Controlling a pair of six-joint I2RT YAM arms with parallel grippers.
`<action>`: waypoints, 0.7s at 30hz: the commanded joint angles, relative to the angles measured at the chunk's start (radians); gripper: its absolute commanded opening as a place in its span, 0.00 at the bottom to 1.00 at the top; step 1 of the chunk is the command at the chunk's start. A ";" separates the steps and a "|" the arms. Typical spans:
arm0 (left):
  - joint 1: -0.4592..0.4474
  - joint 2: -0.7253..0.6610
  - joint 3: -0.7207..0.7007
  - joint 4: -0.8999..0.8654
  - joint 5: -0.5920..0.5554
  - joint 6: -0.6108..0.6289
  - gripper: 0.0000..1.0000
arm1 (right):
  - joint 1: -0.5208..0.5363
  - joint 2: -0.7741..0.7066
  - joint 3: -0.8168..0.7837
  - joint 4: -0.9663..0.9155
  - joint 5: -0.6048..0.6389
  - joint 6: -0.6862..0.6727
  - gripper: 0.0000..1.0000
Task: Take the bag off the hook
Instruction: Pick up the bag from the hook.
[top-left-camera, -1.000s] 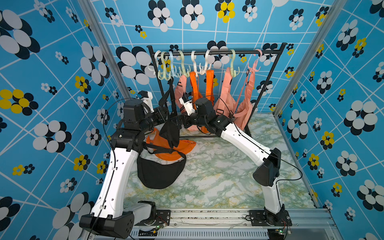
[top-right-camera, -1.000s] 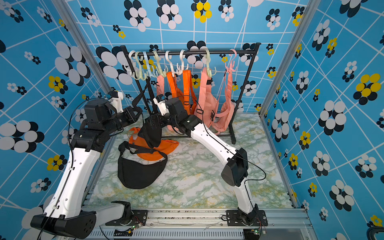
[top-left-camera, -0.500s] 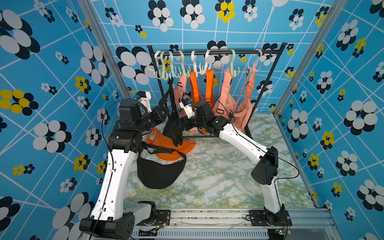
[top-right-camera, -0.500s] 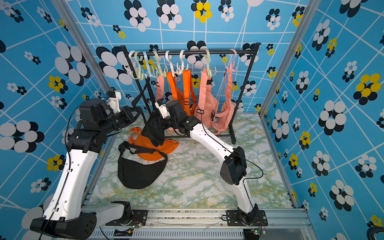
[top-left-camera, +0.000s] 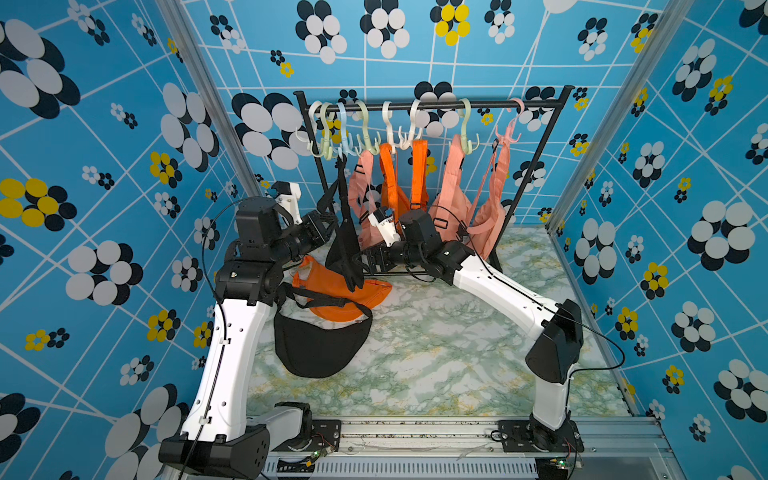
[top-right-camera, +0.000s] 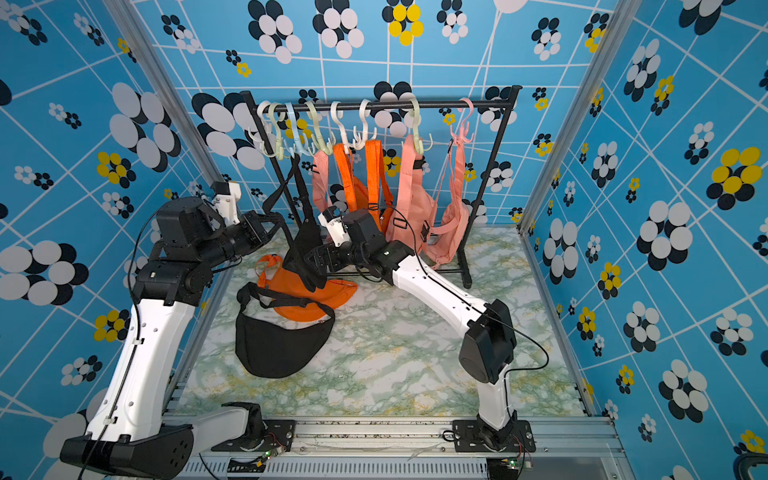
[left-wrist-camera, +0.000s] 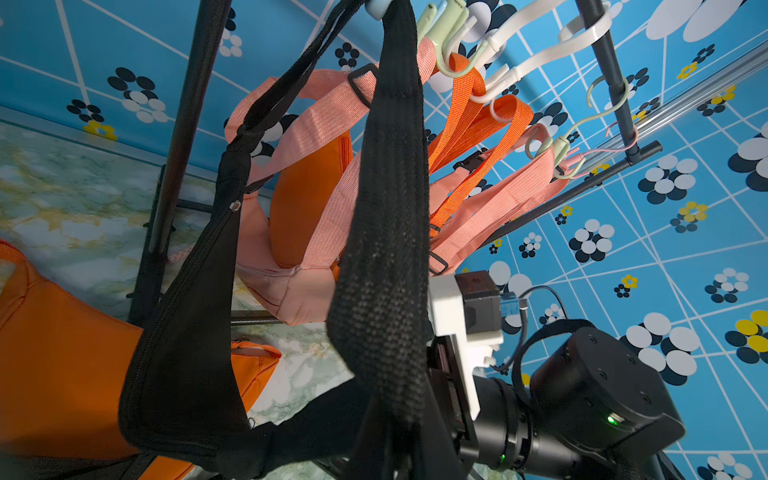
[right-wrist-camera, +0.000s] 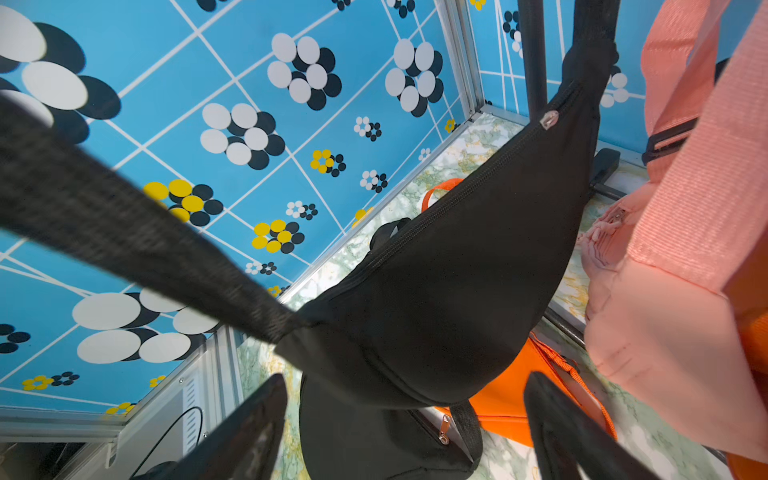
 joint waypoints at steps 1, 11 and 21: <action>0.007 -0.007 0.019 0.069 0.055 -0.034 0.00 | 0.012 -0.018 0.010 0.072 -0.027 0.014 0.87; -0.001 0.020 -0.023 0.168 0.146 -0.120 0.00 | 0.046 0.101 0.161 0.090 -0.111 0.074 0.85; -0.011 0.010 -0.005 0.199 0.197 -0.115 0.00 | 0.047 0.099 0.169 0.071 -0.150 0.078 0.17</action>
